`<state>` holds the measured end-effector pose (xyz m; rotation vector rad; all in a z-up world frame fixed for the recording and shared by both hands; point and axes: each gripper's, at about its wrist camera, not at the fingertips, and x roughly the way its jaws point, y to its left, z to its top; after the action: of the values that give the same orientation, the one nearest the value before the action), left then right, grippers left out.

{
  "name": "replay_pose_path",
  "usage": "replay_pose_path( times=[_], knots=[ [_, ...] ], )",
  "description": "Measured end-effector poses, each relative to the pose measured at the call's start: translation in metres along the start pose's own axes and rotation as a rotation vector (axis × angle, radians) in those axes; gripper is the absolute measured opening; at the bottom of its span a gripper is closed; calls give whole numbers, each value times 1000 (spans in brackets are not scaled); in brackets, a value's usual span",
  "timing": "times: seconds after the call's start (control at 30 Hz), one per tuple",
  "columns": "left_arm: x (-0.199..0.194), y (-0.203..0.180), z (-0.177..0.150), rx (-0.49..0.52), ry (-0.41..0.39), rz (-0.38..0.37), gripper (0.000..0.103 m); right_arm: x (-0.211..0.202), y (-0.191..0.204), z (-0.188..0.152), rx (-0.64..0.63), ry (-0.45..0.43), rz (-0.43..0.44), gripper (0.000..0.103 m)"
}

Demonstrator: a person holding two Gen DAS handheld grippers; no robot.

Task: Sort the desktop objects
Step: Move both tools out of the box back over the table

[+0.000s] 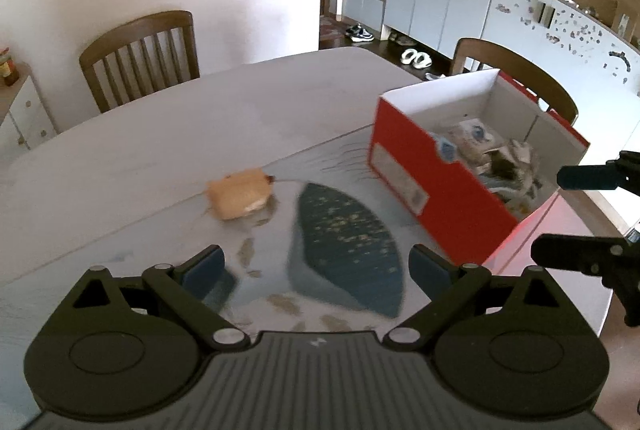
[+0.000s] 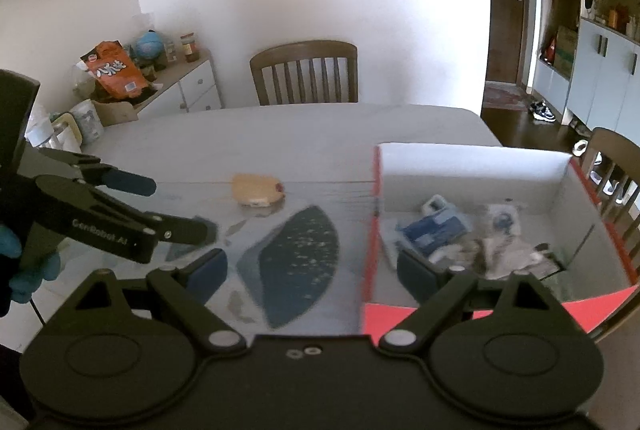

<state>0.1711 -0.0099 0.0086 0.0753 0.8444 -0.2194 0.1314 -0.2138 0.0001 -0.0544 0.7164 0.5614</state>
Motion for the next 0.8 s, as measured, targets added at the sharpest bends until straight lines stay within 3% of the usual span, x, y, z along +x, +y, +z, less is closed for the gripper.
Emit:
replay_pose_path(
  times=[0.43,0.8],
  knots=[
    [-2,58,-13,-5,-3,18,99,33,70,-7,-40,21,-4,92],
    [8,99,-20,-50,-9,51,99,59,106,-18,-85,70,14,92]
  ],
)
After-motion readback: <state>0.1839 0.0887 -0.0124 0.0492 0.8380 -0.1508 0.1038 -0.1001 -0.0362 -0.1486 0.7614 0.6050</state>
